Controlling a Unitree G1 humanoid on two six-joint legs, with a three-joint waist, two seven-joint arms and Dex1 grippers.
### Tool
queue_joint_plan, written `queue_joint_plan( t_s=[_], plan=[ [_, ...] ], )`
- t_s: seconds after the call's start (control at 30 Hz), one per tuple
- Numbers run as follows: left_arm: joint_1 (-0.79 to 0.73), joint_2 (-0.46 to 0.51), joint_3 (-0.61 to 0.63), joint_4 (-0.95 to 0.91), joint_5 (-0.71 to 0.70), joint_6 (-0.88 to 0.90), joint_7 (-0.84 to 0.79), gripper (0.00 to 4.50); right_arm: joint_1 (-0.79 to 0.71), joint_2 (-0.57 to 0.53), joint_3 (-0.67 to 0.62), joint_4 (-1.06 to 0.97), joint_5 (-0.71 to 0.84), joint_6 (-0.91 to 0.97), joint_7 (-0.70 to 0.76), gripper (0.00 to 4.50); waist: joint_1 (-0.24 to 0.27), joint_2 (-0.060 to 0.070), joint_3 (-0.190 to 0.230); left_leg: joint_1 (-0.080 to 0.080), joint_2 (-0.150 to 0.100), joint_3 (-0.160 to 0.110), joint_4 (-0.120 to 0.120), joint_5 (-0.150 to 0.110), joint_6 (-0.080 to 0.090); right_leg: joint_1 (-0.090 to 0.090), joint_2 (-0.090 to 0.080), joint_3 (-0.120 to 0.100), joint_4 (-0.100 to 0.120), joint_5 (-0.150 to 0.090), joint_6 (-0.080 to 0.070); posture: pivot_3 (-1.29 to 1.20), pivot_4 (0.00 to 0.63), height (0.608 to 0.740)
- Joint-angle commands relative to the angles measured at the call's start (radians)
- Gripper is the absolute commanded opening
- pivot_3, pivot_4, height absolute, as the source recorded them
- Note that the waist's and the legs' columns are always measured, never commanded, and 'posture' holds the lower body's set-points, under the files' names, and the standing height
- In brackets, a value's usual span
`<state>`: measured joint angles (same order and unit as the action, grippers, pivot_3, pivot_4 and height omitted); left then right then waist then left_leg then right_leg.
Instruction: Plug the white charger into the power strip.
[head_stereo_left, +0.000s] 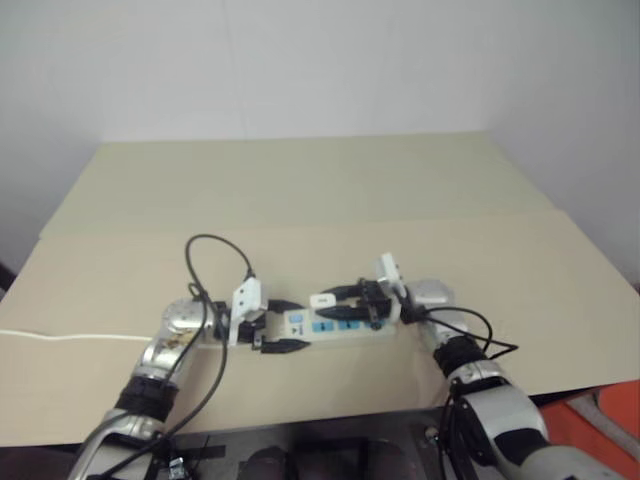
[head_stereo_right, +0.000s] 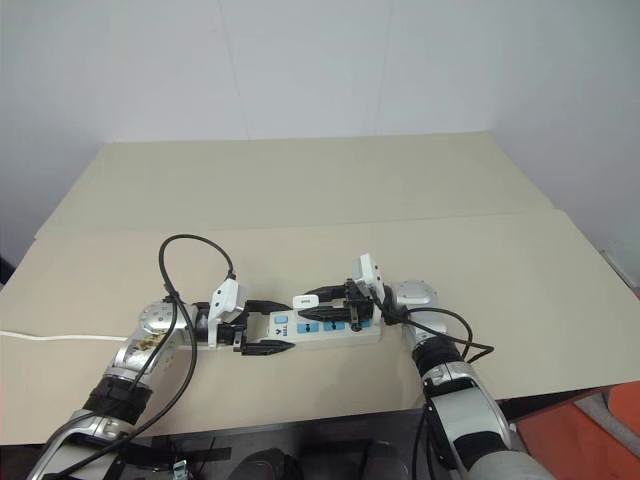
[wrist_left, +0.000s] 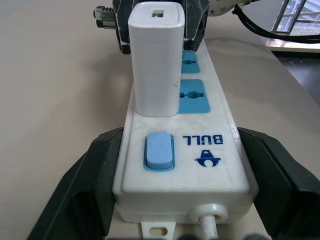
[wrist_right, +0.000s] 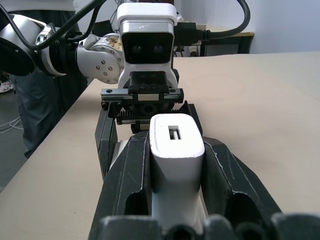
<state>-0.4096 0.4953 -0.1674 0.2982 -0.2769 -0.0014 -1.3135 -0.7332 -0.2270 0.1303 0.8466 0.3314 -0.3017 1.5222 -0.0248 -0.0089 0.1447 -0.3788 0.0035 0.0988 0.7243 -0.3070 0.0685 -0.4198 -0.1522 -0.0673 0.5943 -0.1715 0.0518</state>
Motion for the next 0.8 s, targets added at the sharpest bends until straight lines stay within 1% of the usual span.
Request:
queue_joint_plan(
  t_s=[0.03, 0.1, 0.23, 0.43, 0.47, 0.5, 0.63, 0.7, 0.73, 0.77, 0.8],
  plan=[
    [0.007, 0.007, -0.018, 0.003, 0.009, 0.005, -0.026, 3.26, 0.035, -0.066, 0.023, 0.078, -0.102, 0.036, -0.046, 1.17, 0.001, 0.0, 0.0, 0.001, 0.0, 0.0, -0.001, -0.002, -0.005, 0.0, 0.0, 0.0, 0.0, 0.0, 0.0, 0.0, 0.15, 0.74],
    [0.006, 0.007, -0.019, 0.005, 0.008, 0.004, -0.027, 3.26, 0.037, -0.068, 0.025, 0.074, -0.101, 0.034, -0.047, 1.17, 0.001, 0.0, -0.002, 0.002, 0.0, 0.0, -0.002, -0.003, -0.007, 0.0, -0.001, 0.0, 0.0, 0.0, -0.001, 0.0, 0.15, 0.74],
    [0.006, 0.007, -0.02, 0.005, 0.005, 0.006, -0.03, 3.26, 0.03, -0.072, 0.034, 0.077, -0.098, 0.043, -0.025, 1.17, 0.002, 0.0, -0.003, 0.002, 0.0, 0.0, -0.003, -0.003, -0.007, 0.0, -0.001, 0.0, 0.0, 0.0, -0.001, 0.0, 0.15, 0.74],
    [0.005, 0.006, -0.02, 0.006, 0.005, 0.003, -0.029, 3.26, 0.025, -0.073, 0.026, 0.069, -0.089, 0.029, -0.034, 1.17, 0.002, 0.0, -0.003, 0.002, 0.0, 0.001, -0.004, -0.003, -0.007, 0.0, -0.001, 0.0, 0.0, 0.0, -0.001, 0.0, 0.15, 0.74],
    [0.006, 0.006, -0.02, 0.006, 0.005, 0.002, -0.029, 3.26, 0.028, -0.074, 0.021, 0.063, -0.082, 0.026, -0.03, 1.89, 0.004, 0.0, -0.003, 0.002, 0.0, 0.001, -0.004, -0.003, -0.007, 0.0, -0.001, 0.0, 0.0, 0.0, -0.001, 0.0, 0.15, 0.74],
    [0.007, 0.006, -0.02, 0.006, 0.005, 0.002, -0.028, 3.26, 0.029, -0.075, 0.018, 0.056, -0.078, 0.027, -0.028, 2.07, 0.006, 0.0, -0.003, 0.002, -0.001, 0.001, -0.004, -0.003, -0.007, 0.0, -0.001, 0.0, 0.0, 0.0, -0.001, 0.0, 0.15, 0.74],
    [0.008, 0.004, -0.021, 0.007, 0.006, -0.001, -0.028, 3.26, 0.041, -0.071, -0.004, 0.029, -0.055, 0.015, -0.01, 3.43, 0.007, -0.002, -0.004, 0.002, -0.001, 0.001, -0.006, -0.002, -0.007, 0.0, -0.001, -0.001, -0.001, 0.0, -0.001, 0.0, 0.15, 0.74],
    [0.007, 0.002, -0.021, 0.008, 0.005, 0.001, -0.029, 3.26, 0.053, -0.054, -0.037, 0.007, -0.033, -0.016, -0.023, 4.03, 0.008, -0.002, -0.004, 0.002, -0.001, 0.001, -0.008, -0.001, -0.006, 0.0, -0.001, -0.001, -0.001, 0.0, -0.002, 0.0, 0.15, 0.74],
    [0.007, 0.001, -0.02, 0.007, 0.004, 0.002, -0.029, 3.26, 0.056, -0.055, -0.042, -0.008, -0.022, -0.005, 0.0, 4.4, 0.008, -0.002, -0.004, 0.002, -0.001, 0.001, -0.009, -0.001, -0.005, 0.0, -0.001, -0.001, -0.001, -0.001, -0.002, 0.0, 0.15, 0.74],
    [0.006, 0.0, -0.02, 0.008, 0.004, 0.001, -0.03, 3.26, 0.062, -0.059, -0.045, -0.026, -0.017, -0.003, 0.018, 4.45, 0.009, -0.002, -0.004, 0.001, -0.001, 0.001, -0.009, -0.001, -0.005, 0.0, -0.001, -0.001, -0.001, -0.001, -0.002, 0.0, 0.15, 0.74],
    [0.006, -0.001, -0.02, 0.009, 0.004, 0.0, -0.032, 3.26, 0.068, -0.064, -0.046, -0.046, -0.007, 0.003, 0.044, 4.45, 0.009, -0.002, -0.004, 0.0, -0.001, 0.001, -0.009, 0.002, -0.001, 0.0, -0.001, -0.001, -0.001, -0.001, -0.002, 0.0, 0.15, 0.74]
  ],
)
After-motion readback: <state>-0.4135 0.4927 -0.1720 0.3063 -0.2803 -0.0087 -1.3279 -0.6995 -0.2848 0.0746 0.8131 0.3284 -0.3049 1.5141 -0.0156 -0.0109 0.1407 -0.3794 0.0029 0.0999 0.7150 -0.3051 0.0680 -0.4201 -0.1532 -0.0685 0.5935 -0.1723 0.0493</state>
